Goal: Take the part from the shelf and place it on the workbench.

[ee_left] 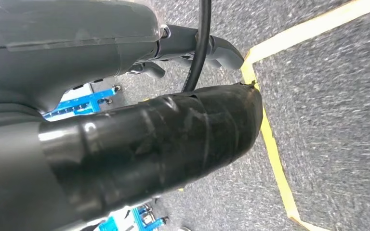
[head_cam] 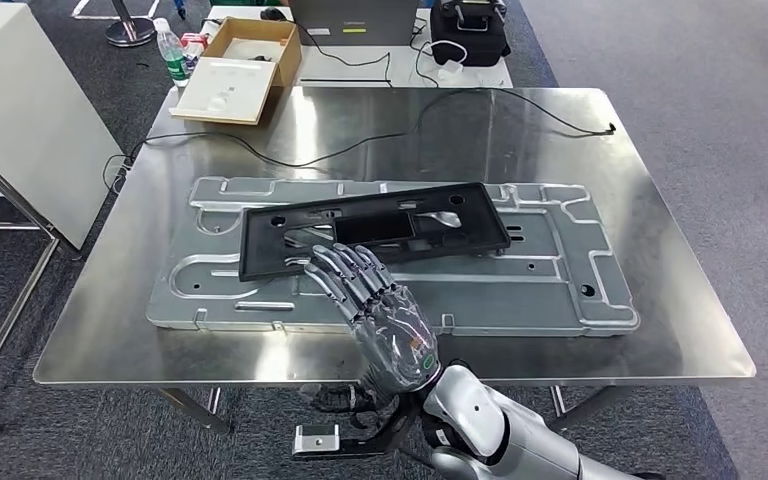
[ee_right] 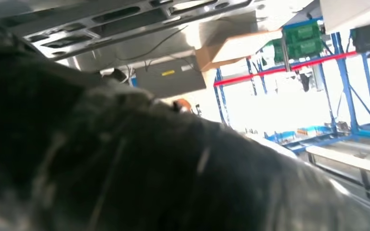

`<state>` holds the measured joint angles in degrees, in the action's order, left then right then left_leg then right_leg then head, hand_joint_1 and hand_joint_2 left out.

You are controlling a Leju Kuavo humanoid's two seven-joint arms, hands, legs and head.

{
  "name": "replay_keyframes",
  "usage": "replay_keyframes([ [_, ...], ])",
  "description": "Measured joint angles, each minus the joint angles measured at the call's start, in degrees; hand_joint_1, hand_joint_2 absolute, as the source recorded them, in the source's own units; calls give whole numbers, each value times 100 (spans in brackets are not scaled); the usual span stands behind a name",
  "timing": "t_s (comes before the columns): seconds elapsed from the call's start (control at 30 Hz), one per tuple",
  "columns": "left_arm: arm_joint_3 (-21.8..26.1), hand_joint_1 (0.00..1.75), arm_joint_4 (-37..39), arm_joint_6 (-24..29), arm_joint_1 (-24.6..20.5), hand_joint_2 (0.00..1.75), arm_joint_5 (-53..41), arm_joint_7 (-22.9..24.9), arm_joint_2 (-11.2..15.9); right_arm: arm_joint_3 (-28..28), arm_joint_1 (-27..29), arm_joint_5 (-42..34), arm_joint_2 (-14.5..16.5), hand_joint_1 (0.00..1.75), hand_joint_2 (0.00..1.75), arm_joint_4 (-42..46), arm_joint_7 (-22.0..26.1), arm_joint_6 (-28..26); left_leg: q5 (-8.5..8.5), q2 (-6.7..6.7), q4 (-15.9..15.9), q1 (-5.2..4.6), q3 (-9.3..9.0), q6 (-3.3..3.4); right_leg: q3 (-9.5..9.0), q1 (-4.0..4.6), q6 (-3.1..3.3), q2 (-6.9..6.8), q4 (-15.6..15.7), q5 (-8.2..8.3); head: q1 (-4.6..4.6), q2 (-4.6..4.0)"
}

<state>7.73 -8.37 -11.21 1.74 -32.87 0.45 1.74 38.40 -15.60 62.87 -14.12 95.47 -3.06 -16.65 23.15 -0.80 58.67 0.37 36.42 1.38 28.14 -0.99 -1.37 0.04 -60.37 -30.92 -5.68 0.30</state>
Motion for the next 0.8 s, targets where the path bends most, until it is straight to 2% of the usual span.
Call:
replay_keyframes([
  [0.03, 1, 0, 0, 4, 4, 0, 0, 1, 4, 21, -10, 1, 8, 0, 0, -1, 0, -10, -44, 2, 4, 0, 19, -43, -72, 22, 38, 2, 165, -57, 1, 1],
  [0.07, 1, 0, 1, 5, 8, 0, 0, 2, 6, 40, -13, 1, 13, 0, 0, -2, 0, -15, -93, 4, -10, 1, 23, -86, -62, 39, 85, 3, 207, -40, 1, 0],
  [0.1, 1, 0, 5, 6, 12, 0, 0, 4, 9, 58, -16, 1, 21, 0, 0, -5, 0, -15, -124, 7, -20, 11, 33, -125, -20, 32, 137, -3, 224, 13, -1, -1],
  [0.13, 1, 0, 10, 5, 13, 0, 2, 3, 10, 79, -23, 1, 34, 0, 0, -8, 0, -15, -73, 16, 5, 22, 61, -161, 23, 25, 193, -12, 243, 77, 2, -1],
  [0.17, 1, 0, 15, 5, 14, 0, 4, 4, 11, 98, -28, 1, 51, 0, 0, -11, 0, -14, 94, 26, 112, 30, 110, -195, 79, 13, 254, -22, 269, 151, 2, -1],
  [0.2, 1, 0, 20, 4, 15, 0, 5, 4, 15, 117, -32, 1, 68, 0, 0, -15, 0, -14, 358, 35, 320, 41, 177, -226, 147, 1, 300, -32, 287, 227, 5, -1],
  [0.27, 1, 0, 21, 4, 17, 0, 7, 5, 25, 148, -35, 2, 92, 0, 0, -23, 0, -14, 943, 40, 996, 46, 326, -284, 317, 13, 341, -39, 284, 366, 7, -1],
  [0.3, 1, 0, 21, 5, 17, 0, 7, 5, 31, 159, -33, 2, 98, 0, 0, -28, 0, -14, 1070, 40, 1317, 47, 361, -305, 403, 17, 335, -39, 276, 436, 7, -1],
  [0.33, 1, 0, 21, 7, 15, 0, 7, 5, 35, 167, -32, 2, 102, 0, 0, -34, 0, -14, 1052, 40, 1524, 49, 340, -319, 496, 19, 326, -40, 262, 505, 7, -1],
  [0.37, 1, 0, 21, 8, 12, 0, 7, 5, 39, 171, -31, 2, 102, 0, 0, -37, 0, -14, 910, 40, 1553, 53, 238, -324, 589, 18, 312, -42, 241, 568, 7, -1],
  [0.4, 1, 0, 21, 9, 10, 0, 7, 5, 45, 175, -32, 1, 103, 0, 0, -39, 0, -14, 732, 40, 1387, 60, 40, -323, 680, 16, 293, -42, 213, 625, 7, -1],
  [0.43, 1, 0, 20, 10, 4, 0, 7, 5, 50, 178, -33, 1, 103, 0, 0, -38, 0, -14, 624, 45, 1052, 69, -246, -315, 767, 15, 271, -43, 176, 675, 8, -1],
  [0.5, 1, 0, 21, 15, -1, 0, 7, 5, 63, 182, -40, 1, 108, 0, 0, -34, 0, -19, 681, 70, 235, 58, -822, -262, 892, 28, 208, -38, 105, 766, 5, -1],
  [0.53, 1, 0, 21, 19, -3, 0, 6, 5, 67, 186, -43, 3, 110, 0, 0, -32, -1, -25, 760, 82, -28, 43, -974, -219, 920, 35, 173, -38, 91, 813, 5, -1],
  [0.57, 1, 0, 21, 25, -1, 0, 5, 5, 70, 190, -42, 8, 112, 0, 0, -30, -2, -35, 795, 88, -152, 23, -1019, -168, 935, 42, 136, -38, 95, 865, 4, -1],
  [0.6, 1, 0, 23, 31, 1, 0, 2, 5, 70, 195, -31, 19, 111, 0, 0, -31, -5, -51, 762, 83, -162, 25, -972, -106, 944, 42, 101, -36, 111, 916, 4, -1],
  [0.63, 1, 0, 25, 41, -3, 0, -1, 4, 69, 199, -9, 37, 109, 0, 0, -32, -10, -75, 703, 67, -172, 30, -920, -48, 975, 36, 68, -29, 95, 891, 3, -2],
  [0.67, 1, 0, 27, 52, -6, 0, -4, 3, 69, 203, 20, 61, 107, 0, 0, -32, -15, -98, 634, 50, -182, 38, -856, 15, 1022, 32, 38, -21, 14, 759, 2, -2],
  [0.7, 1, 0, 28, 64, -9, 0, -6, 1, 69, 206, 53, 88, 105, 0, 0, -32, -23, -121, 556, 29, -194, 45, -776, 71, 1092, 27, 13, -12, -178, 510, 1, -2],
  [0.77, 1, 0, 28, 87, -10, 0, -10, -5, 71, 217, 134, 146, 99, 0, 0, -30, -46, -169, 413, 2, -187, 27, -609, 135, 1234, 22, -20, -8, -832, -112, 2, -2],
  [0.8, 1, 0, 28, 97, -7, 0, -11, -8, 70, 222, 185, 177, 94, 0, 0, -30, -62, -198, 344, -7, -179, 13, -521, 143, 1270, 23, -29, -8, -1173, -289, 3, -2],
])
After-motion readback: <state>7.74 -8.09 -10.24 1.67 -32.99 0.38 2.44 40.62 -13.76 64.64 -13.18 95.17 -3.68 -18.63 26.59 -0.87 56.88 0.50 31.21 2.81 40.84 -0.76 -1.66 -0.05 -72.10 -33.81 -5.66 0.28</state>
